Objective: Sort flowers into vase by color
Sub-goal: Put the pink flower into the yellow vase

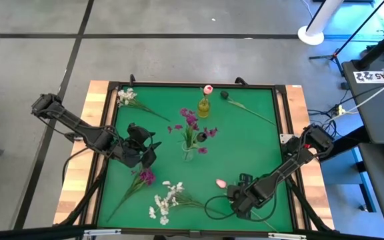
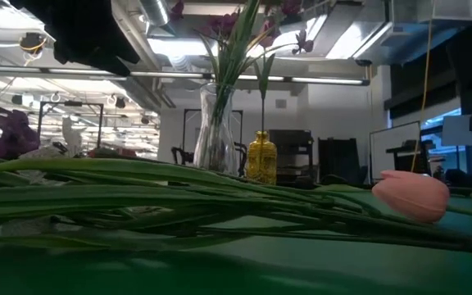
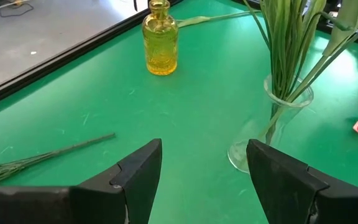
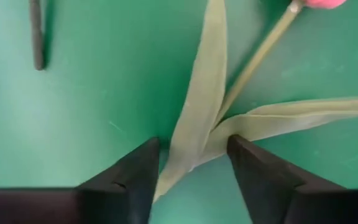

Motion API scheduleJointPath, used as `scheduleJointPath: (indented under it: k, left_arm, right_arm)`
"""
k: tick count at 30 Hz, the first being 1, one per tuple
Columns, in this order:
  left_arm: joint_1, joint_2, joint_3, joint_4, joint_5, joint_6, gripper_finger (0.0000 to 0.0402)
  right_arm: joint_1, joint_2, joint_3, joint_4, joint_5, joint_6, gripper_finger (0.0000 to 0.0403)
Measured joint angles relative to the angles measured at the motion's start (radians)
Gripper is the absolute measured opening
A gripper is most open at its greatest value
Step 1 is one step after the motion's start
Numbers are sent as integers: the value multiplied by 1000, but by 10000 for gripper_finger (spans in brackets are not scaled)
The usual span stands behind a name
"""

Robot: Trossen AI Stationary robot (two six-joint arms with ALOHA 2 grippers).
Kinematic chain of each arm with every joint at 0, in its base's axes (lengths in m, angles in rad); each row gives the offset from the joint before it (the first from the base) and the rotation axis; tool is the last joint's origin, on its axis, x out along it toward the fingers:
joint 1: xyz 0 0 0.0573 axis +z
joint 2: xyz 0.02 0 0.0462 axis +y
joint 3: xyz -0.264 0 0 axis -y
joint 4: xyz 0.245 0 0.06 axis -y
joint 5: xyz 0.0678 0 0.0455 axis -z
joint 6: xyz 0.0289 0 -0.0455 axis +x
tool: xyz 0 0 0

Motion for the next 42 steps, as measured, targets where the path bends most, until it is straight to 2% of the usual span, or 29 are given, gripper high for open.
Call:
scheduleJointPath:
  k: [8,10,13,17,23,30,33,36,38,39,40,42]
  left_arm:
    - [0,0,0,3,0,-3,231]
    - [0,0,0,3,0,-3,231]
    - [0,0,0,3,0,-3,231]
    - [0,0,0,3,0,-2,231]
    - [0,0,0,2,0,-1,231]
    - [0,0,0,-1,0,1,231]
    - [1,0,0,-1,0,1,231]
    - [1,0,0,-1,-1,1,231]
    - [3,0,0,0,-1,2,231]
    - [6,0,0,0,-1,2,231]
    - [10,0,0,0,-1,2,231]
    - [18,0,0,0,-1,2,231]
  right_arm:
    - [-15,-33,-4,-23,-6,-51,23]
    - [-24,-59,-8,-38,2,-53,13]
    - [-43,-122,-10,-80,60,-64,24]
    - [-78,-230,-9,-177,175,-81,10]
    - [-129,-471,-8,-252,479,-99,14]
    - [-140,-797,-7,-232,992,-200,7]
    - [-138,-905,-6,-132,1189,-333,7]
    - [-139,-971,-5,28,1304,-542,5]
    - [-154,-1000,-5,164,1312,-710,4]
    - [-176,-1007,-5,239,1284,-792,4]
    - [-205,-1011,-5,312,1229,-869,5]
    - [-273,-1018,-5,442,1047,-977,6]
